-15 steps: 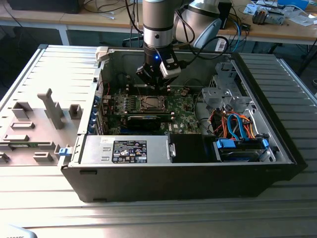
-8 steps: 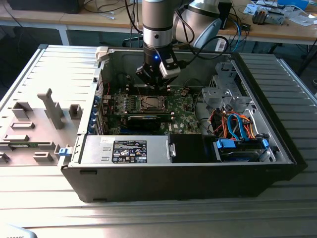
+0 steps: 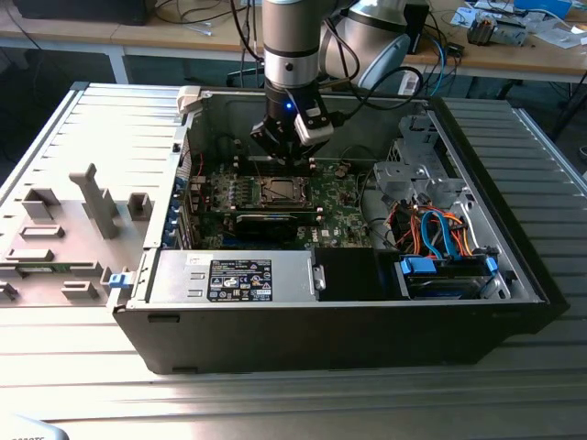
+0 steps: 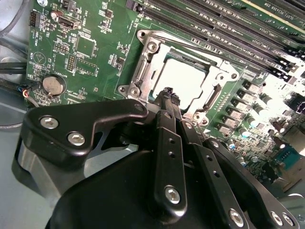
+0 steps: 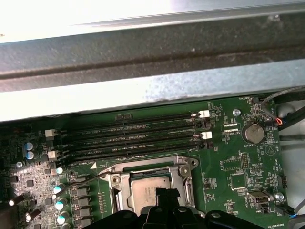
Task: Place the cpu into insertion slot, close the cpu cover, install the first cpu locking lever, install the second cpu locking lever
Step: 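Install the first cpu locking lever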
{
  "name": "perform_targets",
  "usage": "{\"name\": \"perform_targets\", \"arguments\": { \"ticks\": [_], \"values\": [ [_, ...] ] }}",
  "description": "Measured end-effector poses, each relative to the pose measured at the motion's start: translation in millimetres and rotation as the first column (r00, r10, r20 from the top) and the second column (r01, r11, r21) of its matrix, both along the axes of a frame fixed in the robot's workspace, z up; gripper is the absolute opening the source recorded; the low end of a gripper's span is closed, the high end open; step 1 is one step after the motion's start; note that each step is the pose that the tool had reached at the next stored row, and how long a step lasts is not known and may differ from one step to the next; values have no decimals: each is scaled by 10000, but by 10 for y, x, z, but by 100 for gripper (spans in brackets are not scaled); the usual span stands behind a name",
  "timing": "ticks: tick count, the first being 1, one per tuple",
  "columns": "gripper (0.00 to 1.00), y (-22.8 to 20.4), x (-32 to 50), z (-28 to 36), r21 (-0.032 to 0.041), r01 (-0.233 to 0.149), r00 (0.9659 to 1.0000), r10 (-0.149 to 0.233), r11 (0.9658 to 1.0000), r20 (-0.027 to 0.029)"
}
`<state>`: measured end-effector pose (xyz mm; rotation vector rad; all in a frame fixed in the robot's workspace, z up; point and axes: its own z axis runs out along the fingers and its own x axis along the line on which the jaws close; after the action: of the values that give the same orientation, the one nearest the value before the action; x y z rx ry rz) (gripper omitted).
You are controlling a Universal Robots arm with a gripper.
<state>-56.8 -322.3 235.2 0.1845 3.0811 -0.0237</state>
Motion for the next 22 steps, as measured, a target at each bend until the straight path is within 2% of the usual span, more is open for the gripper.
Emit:
{"name": "perform_targets", "arguments": {
  "ticks": [22],
  "values": [
    [11,0,-145,0,2,0,10000,0,10000,6]
  ]
}}
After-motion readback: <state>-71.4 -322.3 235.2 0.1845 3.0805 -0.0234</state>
